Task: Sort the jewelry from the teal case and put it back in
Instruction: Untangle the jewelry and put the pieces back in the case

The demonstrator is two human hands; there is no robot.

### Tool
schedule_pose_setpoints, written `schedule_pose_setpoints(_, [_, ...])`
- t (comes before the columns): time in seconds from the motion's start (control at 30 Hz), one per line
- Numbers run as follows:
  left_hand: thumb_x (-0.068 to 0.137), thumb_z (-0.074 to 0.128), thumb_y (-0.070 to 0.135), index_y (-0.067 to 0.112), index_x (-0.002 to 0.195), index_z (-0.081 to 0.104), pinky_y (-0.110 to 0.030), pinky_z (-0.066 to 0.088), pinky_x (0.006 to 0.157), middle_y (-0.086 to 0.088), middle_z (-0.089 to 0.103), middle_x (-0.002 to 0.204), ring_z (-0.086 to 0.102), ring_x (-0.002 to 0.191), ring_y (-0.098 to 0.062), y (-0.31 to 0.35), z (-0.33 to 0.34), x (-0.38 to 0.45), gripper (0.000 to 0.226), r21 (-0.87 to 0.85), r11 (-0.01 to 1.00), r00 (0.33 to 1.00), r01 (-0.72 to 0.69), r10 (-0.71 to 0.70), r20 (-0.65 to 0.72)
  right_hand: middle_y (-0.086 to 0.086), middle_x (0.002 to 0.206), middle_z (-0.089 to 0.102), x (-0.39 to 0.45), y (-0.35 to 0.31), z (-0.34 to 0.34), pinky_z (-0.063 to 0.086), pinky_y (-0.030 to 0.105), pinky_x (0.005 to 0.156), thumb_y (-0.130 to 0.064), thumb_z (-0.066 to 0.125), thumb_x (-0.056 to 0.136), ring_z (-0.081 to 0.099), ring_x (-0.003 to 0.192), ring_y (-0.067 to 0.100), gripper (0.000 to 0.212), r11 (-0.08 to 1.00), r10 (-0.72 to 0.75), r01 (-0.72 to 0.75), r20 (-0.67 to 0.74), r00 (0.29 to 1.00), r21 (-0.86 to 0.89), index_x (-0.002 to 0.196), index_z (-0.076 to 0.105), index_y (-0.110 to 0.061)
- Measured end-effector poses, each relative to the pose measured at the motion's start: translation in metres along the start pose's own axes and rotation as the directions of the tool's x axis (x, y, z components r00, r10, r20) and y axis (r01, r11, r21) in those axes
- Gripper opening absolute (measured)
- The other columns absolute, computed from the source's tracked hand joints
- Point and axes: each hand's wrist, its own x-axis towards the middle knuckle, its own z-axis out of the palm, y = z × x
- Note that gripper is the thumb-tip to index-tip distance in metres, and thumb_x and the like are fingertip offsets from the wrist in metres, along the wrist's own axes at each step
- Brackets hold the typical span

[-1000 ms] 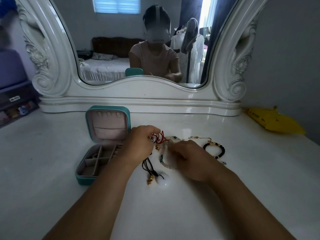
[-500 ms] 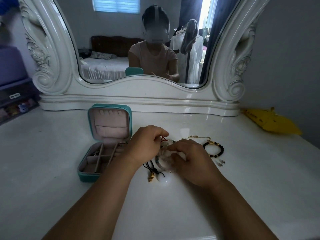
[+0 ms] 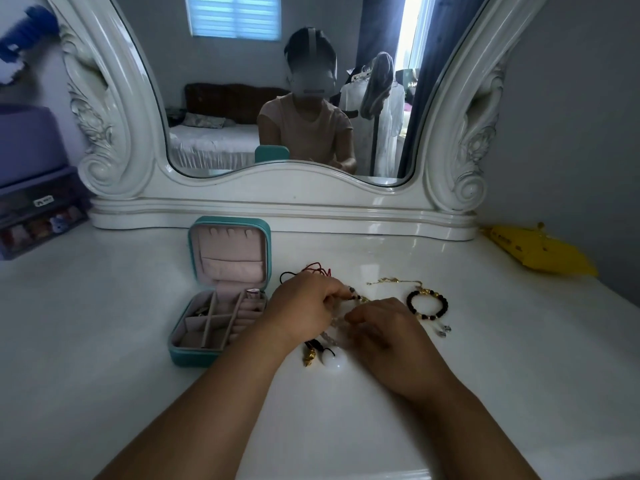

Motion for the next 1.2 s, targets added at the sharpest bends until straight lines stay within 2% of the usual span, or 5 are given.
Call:
schedule_pose_setpoints(0.2, [0.084, 0.055, 0.013, 0.027, 0.096, 0.068, -0.034, 0.049, 0.085, 0.005, 0.060, 0.110, 0.056, 0.100, -0.016, -0.004, -0.007, -0.027, 0.022, 0.102, 0.988, 0.988, -0.119, 0.108, 0.108, -0.007, 0.080, 0.066, 0.003, -0.001, -0.003, 0.044, 0.025, 0.072, -0.042, 0.043, 0.074, 0.055, 0.080, 0.008, 0.033, 0.998, 0.042, -0.041, -0.017, 0.999, 0.048, 0.085, 0.069, -0.024])
schedule_pose_setpoints(0.47, [0.083, 0.061, 0.021, 0.029, 0.095, 0.069, -0.029, 0.050, 0.083, 0.014, 0.058, 0.102, 0.057, 0.091, -0.005, -0.010, -0.024, -0.053, 0.016, 0.068, 0.983, 0.980, -0.170, 0.162, 0.113, -0.007, 0.087, 0.064, 0.005, -0.002, 0.003, 0.033, 0.005, 0.073, -0.017, 0.056, 0.077, 0.053, 0.086, 0.009, 0.019, 0.998, 0.041, -0.039, -0.041, 0.998, 0.047, 0.089, 0.070, -0.018])
schedule_pose_setpoints(0.77, [0.086, 0.057, 0.020, 0.027, 0.101, 0.068, -0.030, 0.048, 0.086, 0.008, 0.059, 0.106, 0.053, 0.100, -0.009, -0.018, -0.031, -0.056, 0.020, 0.122, 0.982, 0.982, -0.146, 0.159, -0.102, -0.001, 0.104, 0.057, 0.024, -0.001, 0.009, 0.022, 0.031, 0.079, -0.023, 0.048, 0.088, 0.042, 0.105, 0.022, 0.016, 0.928, 0.242, -0.226, 0.018, 0.970, -0.295, 0.093, 0.063, -0.020])
schedule_pose_setpoints(1.0, [0.088, 0.057, 0.030, 0.032, 0.129, 0.046, -0.029, 0.043, 0.101, 0.012, 0.056, 0.129, 0.051, 0.117, -0.003, -0.009, -0.029, -0.048, 0.043, -0.258, 0.966, 0.997, 0.013, -0.034, -0.074, -0.007, 0.072, 0.060, 0.031, -0.027, -0.020, 0.045, 0.027, 0.072, -0.017, 0.047, 0.093, 0.057, 0.071, 0.010, 0.012, 0.910, 0.210, -0.199, 0.010, 0.978, 0.363, 0.082, 0.050, -0.020])
schedule_pose_setpoints(1.2, [0.083, 0.064, 0.029, 0.024, 0.096, 0.068, -0.038, 0.052, 0.091, 0.002, 0.073, 0.095, 0.068, 0.091, -0.011, 0.007, -0.030, -0.031, 0.014, -0.677, 0.734, 0.994, 0.053, -0.105, -0.036, 0.003, 0.068, 0.056, 0.053, -0.056, -0.036, 0.044, 0.010, 0.057, -0.012, 0.045, 0.094, 0.058, 0.060, 0.008, 0.008, 0.814, 0.125, -0.060, -0.074, 0.989, 0.577, 0.090, 0.050, -0.008])
